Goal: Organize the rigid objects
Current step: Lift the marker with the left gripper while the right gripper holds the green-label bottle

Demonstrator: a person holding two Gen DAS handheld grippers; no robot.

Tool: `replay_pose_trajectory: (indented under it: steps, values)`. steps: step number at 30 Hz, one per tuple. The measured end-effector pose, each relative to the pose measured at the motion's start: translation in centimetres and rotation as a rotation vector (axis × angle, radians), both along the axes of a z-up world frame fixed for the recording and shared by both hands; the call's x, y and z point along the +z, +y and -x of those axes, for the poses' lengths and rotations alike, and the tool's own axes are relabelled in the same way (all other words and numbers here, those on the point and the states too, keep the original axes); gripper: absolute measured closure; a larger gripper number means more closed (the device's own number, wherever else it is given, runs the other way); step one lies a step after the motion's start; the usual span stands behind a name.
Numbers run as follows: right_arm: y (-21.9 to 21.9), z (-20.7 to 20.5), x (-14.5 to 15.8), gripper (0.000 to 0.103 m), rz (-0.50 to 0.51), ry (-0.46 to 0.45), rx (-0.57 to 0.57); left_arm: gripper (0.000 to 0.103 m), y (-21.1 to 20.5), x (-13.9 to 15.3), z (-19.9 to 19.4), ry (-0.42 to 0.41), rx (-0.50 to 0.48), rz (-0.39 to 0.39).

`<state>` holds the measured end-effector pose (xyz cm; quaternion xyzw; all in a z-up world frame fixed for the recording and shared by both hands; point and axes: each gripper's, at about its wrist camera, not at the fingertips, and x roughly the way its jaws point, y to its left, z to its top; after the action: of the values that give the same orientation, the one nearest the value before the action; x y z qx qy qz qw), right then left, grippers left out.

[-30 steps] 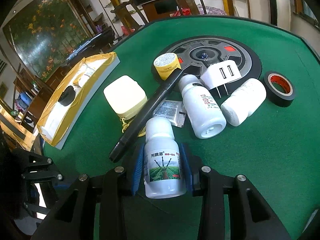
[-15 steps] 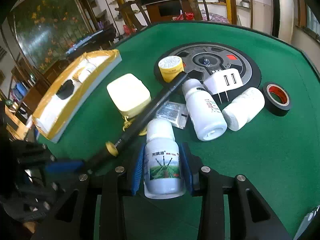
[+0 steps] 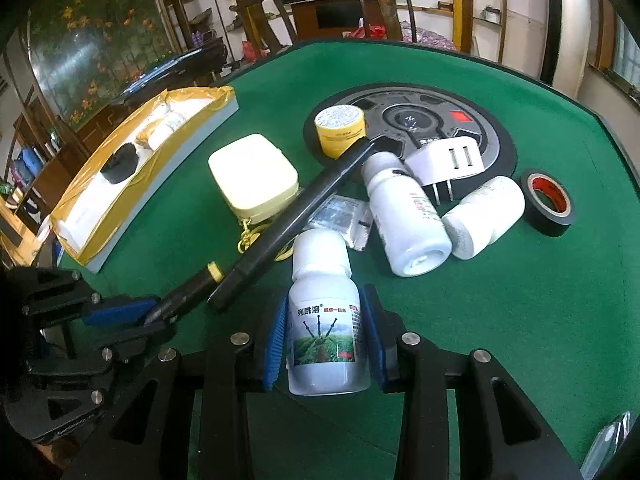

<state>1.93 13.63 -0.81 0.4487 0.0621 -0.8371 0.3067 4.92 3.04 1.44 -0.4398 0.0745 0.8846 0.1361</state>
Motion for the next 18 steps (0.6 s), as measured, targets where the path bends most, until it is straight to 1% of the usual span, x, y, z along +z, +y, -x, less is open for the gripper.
replay_pose_trajectory:
  steps: [2,5,8,11,18]
  values:
    - [0.7,0.2,0.5,0.072,0.044,-0.003,-0.016,0.091,-0.5,0.6,-0.1,0.016,0.009,-0.052]
    - [1.7,0.5,1.0,0.072,0.085,0.012,-0.061,0.091,-0.9,1.5,-0.3,0.046,0.022,-0.085]
    - [2.1,0.6,1.3,0.072,0.123,0.015,-0.079,0.090,-1.3,1.9,-0.2,0.054,0.029,-0.104]
    - [2.0,0.5,1.4,0.072,0.137,0.012,-0.070,0.091,-1.4,1.8,-0.1,0.049,0.033,-0.109]
    - [1.5,0.4,1.5,0.072,0.145,0.006,-0.053,0.090,-2.0,2.3,-0.4,0.059,0.049,-0.129]
